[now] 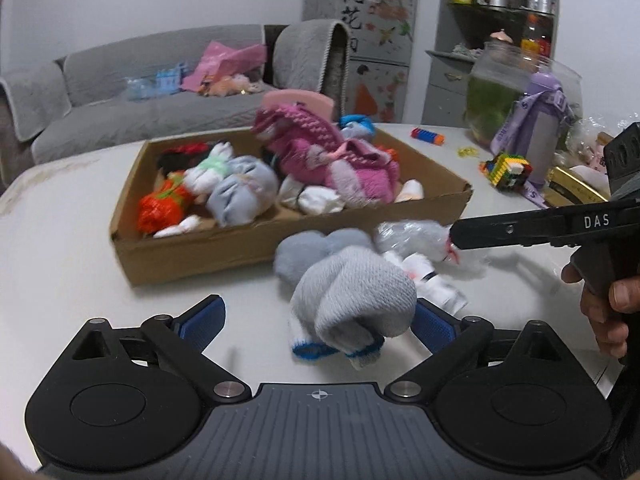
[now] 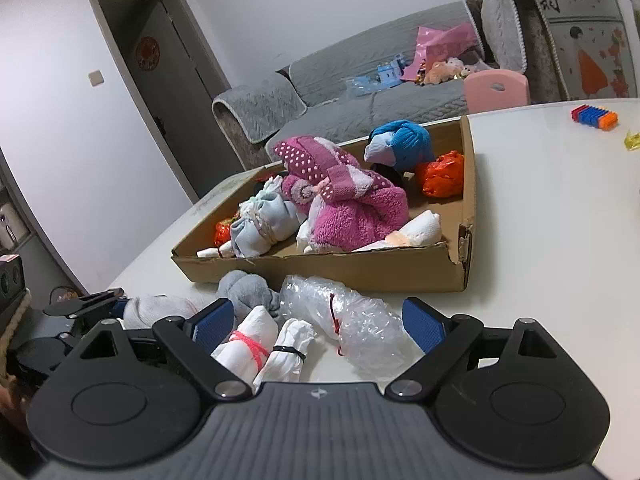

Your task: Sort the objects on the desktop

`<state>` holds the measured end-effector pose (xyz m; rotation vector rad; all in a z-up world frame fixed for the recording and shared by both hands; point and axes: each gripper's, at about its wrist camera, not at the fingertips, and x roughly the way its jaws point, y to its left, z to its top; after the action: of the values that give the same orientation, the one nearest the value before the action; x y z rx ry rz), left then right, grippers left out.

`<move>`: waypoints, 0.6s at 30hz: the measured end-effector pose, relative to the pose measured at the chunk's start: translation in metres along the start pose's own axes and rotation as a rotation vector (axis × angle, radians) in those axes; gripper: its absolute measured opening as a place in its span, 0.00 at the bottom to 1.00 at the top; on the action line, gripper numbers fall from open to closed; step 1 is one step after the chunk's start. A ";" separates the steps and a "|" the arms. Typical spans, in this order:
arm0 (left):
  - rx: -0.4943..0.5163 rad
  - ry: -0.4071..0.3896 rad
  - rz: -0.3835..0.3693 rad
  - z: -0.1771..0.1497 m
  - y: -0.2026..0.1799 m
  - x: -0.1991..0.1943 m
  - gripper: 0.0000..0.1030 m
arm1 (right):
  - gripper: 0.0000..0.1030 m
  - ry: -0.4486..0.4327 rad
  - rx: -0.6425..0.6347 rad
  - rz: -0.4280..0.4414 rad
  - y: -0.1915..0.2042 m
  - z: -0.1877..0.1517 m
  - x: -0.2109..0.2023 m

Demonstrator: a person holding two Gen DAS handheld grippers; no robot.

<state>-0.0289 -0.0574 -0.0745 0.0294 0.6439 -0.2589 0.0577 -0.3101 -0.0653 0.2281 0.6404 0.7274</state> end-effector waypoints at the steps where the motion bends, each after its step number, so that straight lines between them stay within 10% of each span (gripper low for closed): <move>1: -0.007 0.000 0.003 -0.001 0.001 -0.002 0.97 | 0.88 0.004 -0.003 -0.001 0.002 0.000 0.002; 18: -0.111 0.013 0.040 -0.005 0.019 -0.018 0.99 | 0.88 0.055 -0.063 -0.083 0.017 0.002 0.031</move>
<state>-0.0412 -0.0346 -0.0681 -0.0622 0.6689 -0.1839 0.0674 -0.2766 -0.0709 0.1234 0.6748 0.6750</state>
